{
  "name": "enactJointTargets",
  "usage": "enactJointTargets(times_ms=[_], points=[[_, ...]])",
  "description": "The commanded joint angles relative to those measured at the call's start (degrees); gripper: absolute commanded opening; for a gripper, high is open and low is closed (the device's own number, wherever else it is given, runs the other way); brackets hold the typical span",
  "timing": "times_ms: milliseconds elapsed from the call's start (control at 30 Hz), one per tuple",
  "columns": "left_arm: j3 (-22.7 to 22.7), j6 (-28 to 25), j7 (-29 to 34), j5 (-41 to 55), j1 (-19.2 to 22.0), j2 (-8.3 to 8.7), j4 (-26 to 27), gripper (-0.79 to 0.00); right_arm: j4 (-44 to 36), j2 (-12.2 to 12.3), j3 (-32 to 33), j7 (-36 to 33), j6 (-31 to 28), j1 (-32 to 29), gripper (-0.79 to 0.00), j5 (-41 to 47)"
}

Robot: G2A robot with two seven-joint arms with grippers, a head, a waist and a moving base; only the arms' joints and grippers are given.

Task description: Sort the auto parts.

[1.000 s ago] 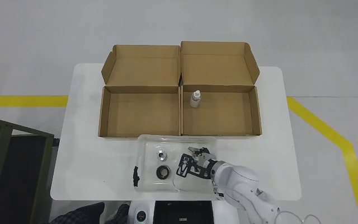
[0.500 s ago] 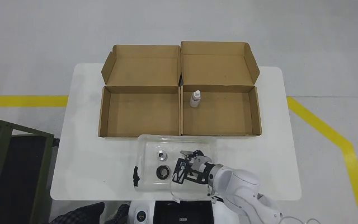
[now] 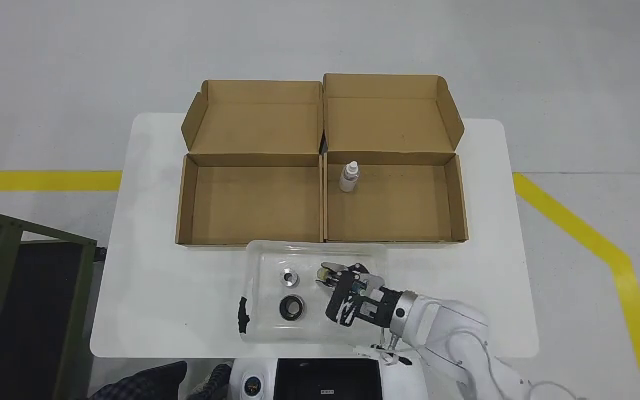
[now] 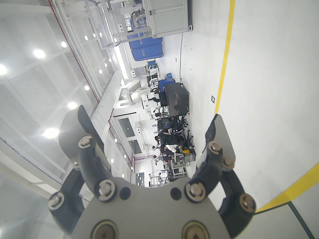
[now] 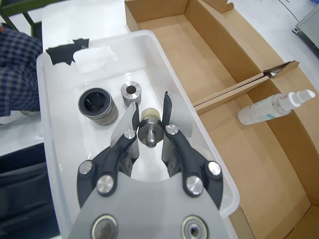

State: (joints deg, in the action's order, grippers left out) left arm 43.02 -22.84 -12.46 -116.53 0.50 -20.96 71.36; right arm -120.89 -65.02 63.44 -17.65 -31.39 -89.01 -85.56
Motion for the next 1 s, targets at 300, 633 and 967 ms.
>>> enactJointTargets(times_ms=[300,633,967], points=[[0.0,0.0,0.0,0.0,0.0,0.0,0.0,0.0,3.54,0.17,4.6,1.15,-2.06,3.14,-0.785,13.43],[0.0,0.0,0.0,0.0,0.0,0.0,0.0,0.0,11.92,-0.88,3.62,-2.9,2.7,14.01,-0.785,20.98],[0.0,0.0,0.0,0.0,0.0,0.0,0.0,0.0,18.13,-1.29,1.85,-7.42,4.26,19.43,-0.785,18.94]])
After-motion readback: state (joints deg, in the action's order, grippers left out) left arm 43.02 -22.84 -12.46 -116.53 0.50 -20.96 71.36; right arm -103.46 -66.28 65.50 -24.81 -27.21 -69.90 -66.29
